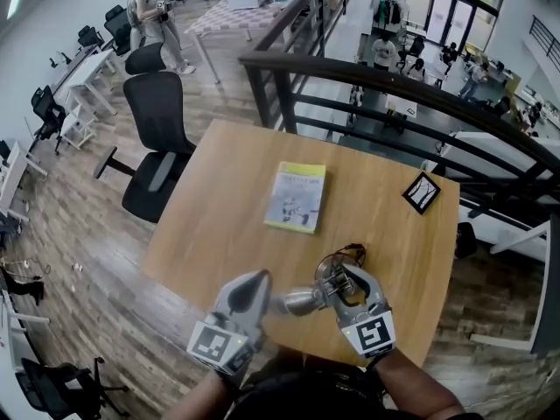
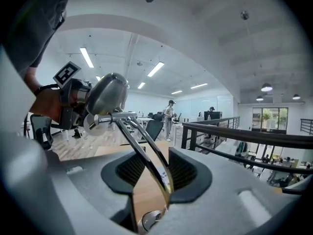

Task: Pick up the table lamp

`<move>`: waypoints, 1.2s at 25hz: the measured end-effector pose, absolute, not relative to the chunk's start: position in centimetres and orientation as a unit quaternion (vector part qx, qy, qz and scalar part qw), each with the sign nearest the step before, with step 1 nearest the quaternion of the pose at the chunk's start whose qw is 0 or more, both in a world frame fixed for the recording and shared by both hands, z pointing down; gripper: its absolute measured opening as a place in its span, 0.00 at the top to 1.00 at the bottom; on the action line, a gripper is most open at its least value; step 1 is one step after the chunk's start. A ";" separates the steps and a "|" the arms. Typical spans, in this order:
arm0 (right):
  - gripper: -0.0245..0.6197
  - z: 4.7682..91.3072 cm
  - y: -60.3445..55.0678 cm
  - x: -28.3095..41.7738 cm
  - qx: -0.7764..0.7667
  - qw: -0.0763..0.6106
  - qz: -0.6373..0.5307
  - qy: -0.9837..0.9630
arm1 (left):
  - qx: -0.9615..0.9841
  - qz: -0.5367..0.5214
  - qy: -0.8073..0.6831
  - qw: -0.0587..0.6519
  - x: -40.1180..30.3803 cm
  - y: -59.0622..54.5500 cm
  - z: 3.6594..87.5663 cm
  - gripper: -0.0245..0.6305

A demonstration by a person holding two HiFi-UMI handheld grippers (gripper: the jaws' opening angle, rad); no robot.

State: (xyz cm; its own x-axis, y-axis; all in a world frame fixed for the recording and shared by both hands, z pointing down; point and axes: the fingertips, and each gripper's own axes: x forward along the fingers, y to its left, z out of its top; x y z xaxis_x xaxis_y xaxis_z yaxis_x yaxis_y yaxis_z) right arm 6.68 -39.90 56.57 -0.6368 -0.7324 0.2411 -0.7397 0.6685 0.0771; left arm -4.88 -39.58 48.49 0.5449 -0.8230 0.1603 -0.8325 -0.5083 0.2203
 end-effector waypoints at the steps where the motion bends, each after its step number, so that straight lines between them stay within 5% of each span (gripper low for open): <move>1: 0.75 56.5 -39.9 6.6 0.407 0.127 0.010 -0.905 | 0.868 0.018 -0.477 0.138 -4.9 -39.6 48.7 0.96; 11: 0.85 56.1 -41.9 8.5 0.456 0.130 -0.014 -0.880 | 0.867 0.015 -0.478 0.143 -5.6 -39.6 49.2 0.96; 30: 0.88 50.2 -42.1 9.4 0.511 0.090 0.024 -0.855 | 0.887 -0.019 -0.450 0.101 -6.5 -39.0 44.7 0.96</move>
State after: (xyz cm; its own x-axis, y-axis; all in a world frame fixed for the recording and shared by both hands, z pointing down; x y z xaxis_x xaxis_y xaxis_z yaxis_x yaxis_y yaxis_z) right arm 9.43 -42.09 50.24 -0.4625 -0.8686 0.1778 -0.8773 0.4774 0.0502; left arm -6.52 -38.95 44.72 0.5943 -0.8022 0.0579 -0.7947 -0.5746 0.1959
